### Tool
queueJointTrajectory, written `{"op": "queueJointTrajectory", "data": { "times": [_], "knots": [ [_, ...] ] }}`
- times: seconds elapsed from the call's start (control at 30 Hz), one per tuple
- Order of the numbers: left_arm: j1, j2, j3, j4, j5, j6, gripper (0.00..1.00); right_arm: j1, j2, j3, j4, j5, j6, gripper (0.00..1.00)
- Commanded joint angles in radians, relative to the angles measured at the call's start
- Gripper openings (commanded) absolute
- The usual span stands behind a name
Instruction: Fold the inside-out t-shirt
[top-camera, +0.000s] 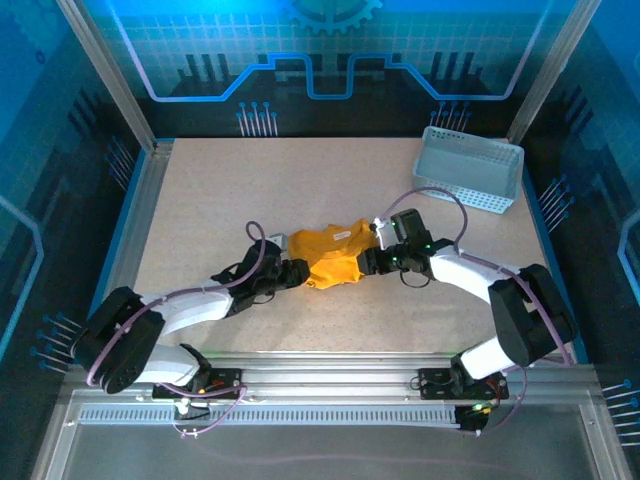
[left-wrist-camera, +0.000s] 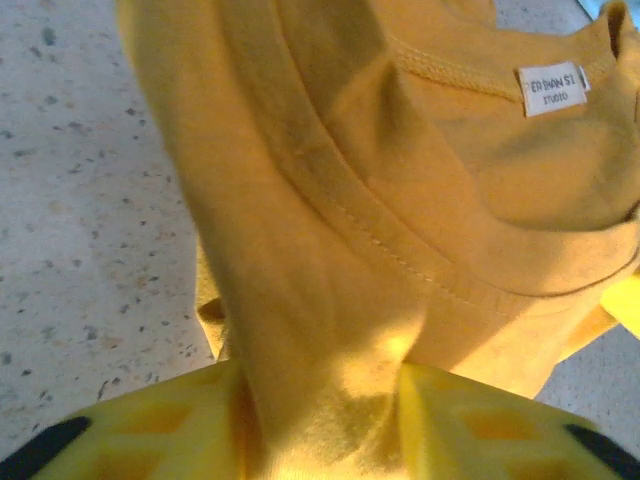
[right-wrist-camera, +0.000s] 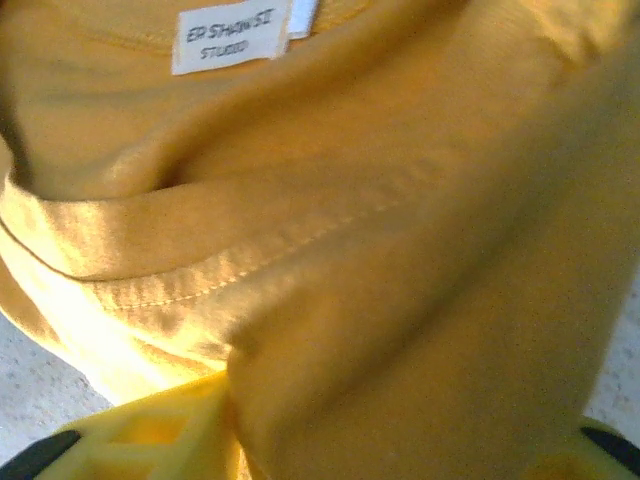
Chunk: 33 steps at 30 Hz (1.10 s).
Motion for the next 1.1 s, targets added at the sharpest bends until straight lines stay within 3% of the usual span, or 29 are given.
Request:
{"op": "queueJointTrajectory", "data": {
  "times": [0.0, 0.13, 0.23, 0.5, 0.57, 0.7, 0.77, 0.9, 1.07],
  "knots": [
    [-0.006, 0.017, 0.026, 0.049, 0.046, 0.023, 0.32, 0.02, -0.003, 0.042, -0.026, 0.032, -0.017, 0.37],
    [-0.006, -0.003, 0.038, -0.017, 0.043, 0.032, 0.12, 0.021, -0.015, 0.085, -0.174, 0.105, 0.017, 0.2],
    [-0.007, -0.029, 0.048, -0.098, 0.035, 0.04, 0.0, 0.019, 0.002, 0.114, -0.281, 0.127, 0.052, 0.14],
    [0.0, -0.073, 0.072, -0.268, 0.037, 0.027, 0.0, 0.013, 0.007, 0.109, -0.354, 0.164, 0.113, 0.08],
    [0.006, -0.061, 0.079, -0.285, 0.042, 0.025, 0.11, 0.013, 0.005, 0.106, -0.331, 0.136, 0.099, 0.14],
    [0.018, -0.06, 0.119, -0.349, 0.038, 0.036, 0.32, 0.034, -0.03, 0.116, -0.326, 0.142, 0.069, 0.43],
    [0.03, -0.104, 0.151, -0.421, -0.012, 0.045, 0.44, 0.035, -0.063, 0.168, -0.372, 0.188, 0.052, 0.5],
    [0.034, -0.22, 0.233, -0.576, -0.175, 0.085, 0.49, 0.034, -0.141, 0.233, -0.453, 0.293, 0.015, 0.53],
    [0.009, -0.175, 0.31, -0.552, -0.141, 0.084, 0.48, 0.056, -0.113, 0.286, -0.431, 0.269, 0.016, 0.51]
  ]
}}
